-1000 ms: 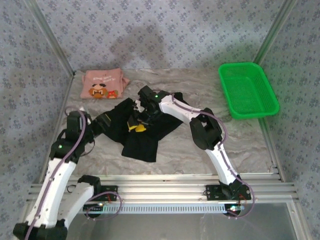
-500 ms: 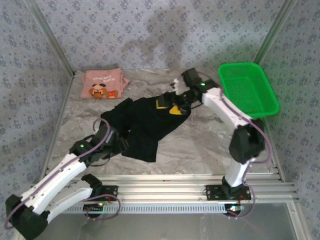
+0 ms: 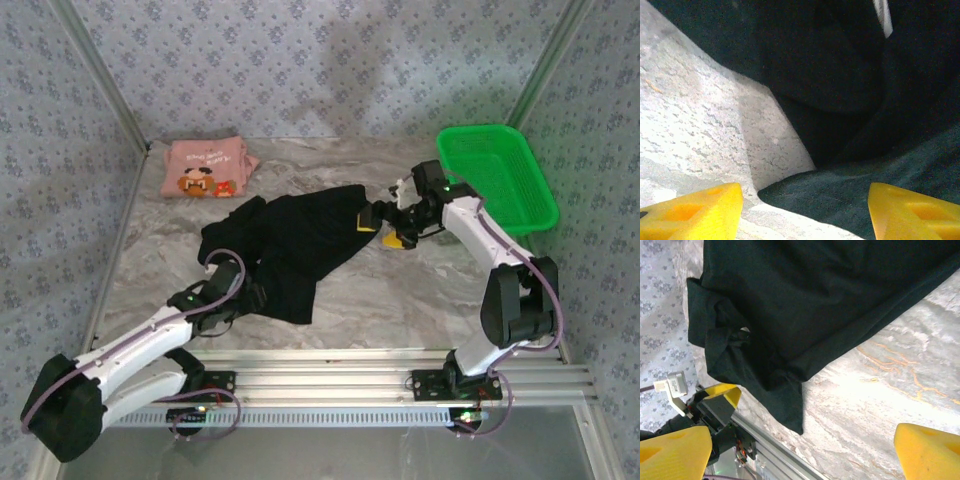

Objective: Fold and stack the t-shirts

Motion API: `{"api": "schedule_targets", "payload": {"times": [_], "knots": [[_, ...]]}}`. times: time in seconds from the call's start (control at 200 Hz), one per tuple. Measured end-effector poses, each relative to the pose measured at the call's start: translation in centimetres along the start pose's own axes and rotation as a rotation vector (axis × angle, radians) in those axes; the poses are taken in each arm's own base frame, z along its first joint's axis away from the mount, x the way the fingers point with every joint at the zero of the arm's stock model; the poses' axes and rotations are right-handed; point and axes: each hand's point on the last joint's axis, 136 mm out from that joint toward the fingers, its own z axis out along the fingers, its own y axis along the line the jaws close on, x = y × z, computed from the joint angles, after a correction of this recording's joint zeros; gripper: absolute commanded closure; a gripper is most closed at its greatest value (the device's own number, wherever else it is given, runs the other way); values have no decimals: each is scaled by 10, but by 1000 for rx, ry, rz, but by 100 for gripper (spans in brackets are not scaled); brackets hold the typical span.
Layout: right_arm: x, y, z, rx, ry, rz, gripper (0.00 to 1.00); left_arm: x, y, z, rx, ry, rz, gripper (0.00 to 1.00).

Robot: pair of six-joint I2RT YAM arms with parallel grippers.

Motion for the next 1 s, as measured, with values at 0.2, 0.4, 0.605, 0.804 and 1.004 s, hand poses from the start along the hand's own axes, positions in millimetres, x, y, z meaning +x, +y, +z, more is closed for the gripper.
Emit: {"api": "schedule_targets", "payload": {"times": [0.2, 0.4, 0.605, 0.804, 1.004], "knots": [[-6, -3, -2, -2, -20, -6, 5, 1, -1, 5, 50, -21, -12, 35], [-12, -14, 5, 6, -12, 16, 6, 10, 0, 14, 103, 2, -1, 41], [-15, -21, 7, 12, -9, 34, 7, 8, 2, 16, 128, 4, -8, 53], [-16, -21, 8, 11, -12, 33, 8, 10, -7, 22, 161, 23, 19, 71], [-18, -23, 9, 13, -15, 35, 8, 4, -13, 21, 165, 30, 44, 88]]}}
